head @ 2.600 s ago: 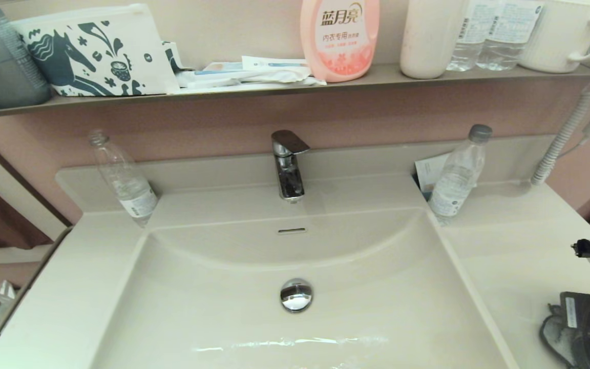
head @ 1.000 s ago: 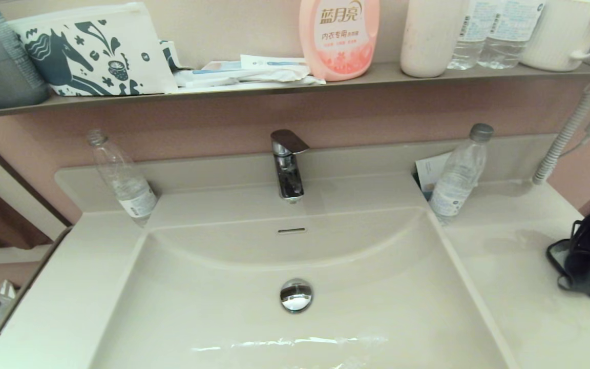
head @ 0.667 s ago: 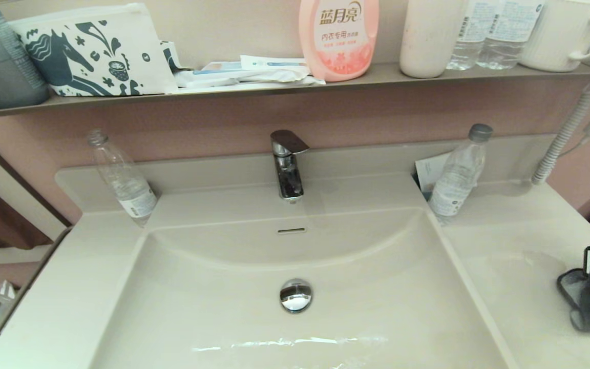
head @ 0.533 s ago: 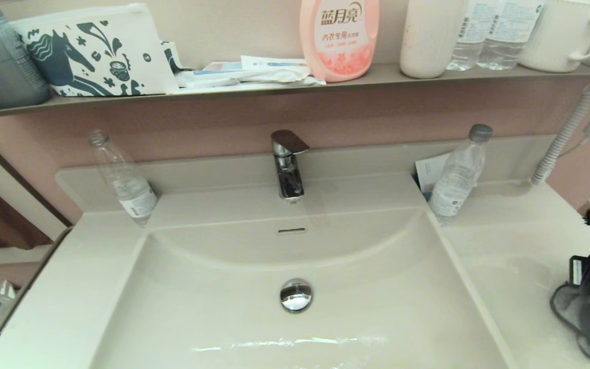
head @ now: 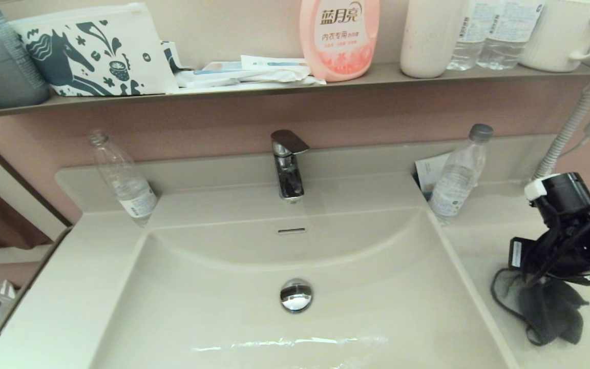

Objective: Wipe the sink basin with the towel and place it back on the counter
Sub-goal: Wipe the sink

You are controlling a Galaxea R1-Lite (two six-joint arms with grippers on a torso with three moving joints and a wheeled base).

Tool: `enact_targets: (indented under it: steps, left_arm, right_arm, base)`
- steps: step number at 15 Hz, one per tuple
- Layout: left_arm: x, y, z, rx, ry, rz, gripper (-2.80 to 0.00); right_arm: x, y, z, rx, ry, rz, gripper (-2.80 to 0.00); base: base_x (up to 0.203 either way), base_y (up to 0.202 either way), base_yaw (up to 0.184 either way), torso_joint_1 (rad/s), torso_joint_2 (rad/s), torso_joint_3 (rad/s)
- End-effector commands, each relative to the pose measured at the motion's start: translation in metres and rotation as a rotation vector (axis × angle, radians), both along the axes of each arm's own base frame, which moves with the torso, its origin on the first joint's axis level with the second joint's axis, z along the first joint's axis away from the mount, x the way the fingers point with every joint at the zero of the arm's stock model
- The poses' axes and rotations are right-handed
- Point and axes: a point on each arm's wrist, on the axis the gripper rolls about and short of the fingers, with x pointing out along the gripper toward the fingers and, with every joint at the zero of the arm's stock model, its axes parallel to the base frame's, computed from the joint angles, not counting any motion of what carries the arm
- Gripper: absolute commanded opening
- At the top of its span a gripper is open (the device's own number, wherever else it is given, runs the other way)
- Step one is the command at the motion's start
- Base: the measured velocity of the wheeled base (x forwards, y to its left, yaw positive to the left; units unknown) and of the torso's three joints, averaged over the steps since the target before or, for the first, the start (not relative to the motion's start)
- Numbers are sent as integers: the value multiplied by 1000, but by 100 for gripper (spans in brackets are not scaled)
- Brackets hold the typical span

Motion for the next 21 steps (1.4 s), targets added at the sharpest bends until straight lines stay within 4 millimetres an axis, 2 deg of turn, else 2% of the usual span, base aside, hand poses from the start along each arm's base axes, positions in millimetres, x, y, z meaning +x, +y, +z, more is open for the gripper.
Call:
enact_targets:
  steps: [1,3,5,7,10,12,14,17,21]
  left_arm:
    - [0,0,0,0,-1,1,-280]
    - [0,0,0,0,-1,1,-280]
    - [0,0,0,0,-1,1,-280]
    - [0,0,0,0,-1,1,-280]
    - [0,0,0,0,-1,1,-280]
    - [0,0,0,0,-1,1,-280]
    - [0,0,0,0,-1,1,-280]
    - [0,0,0,0,-1,1,-280]
    - [0,0,0,0,-1,1,-280]
  right_arm:
    - [18,4,0,4,-20,-3,-280]
    - [37,4,4,9,-67,-14,-280]
    - [53,-4,12,-2,-117,-50,-280]
    - [66,-32,17,-34,-124,-116,-280]
    - [64,-72,18,-81,-85,-183,-280]
    - [53,-104,17,-118,-32,-230,-280]
    - [29,-120,20,-116,53,-250,-280]
    - [-7,-115,35,-89,67,-214,-280]
    - [-47,-98,77,-58,-43,-147,-280]
  base:
    - [0,0,0,0,0,0]
    - [0,0,0,0,0,0]
    - [0,0,0,0,0,0]
    - [0,0,0,0,0,0]
    - [0,0,0,0,0,0]
    - [0,0,0,0,0,0]
    - [0,0,0,0,0,0]
    - [0,0,0,0,0,0]
    - [0,0,0,0,0,0]
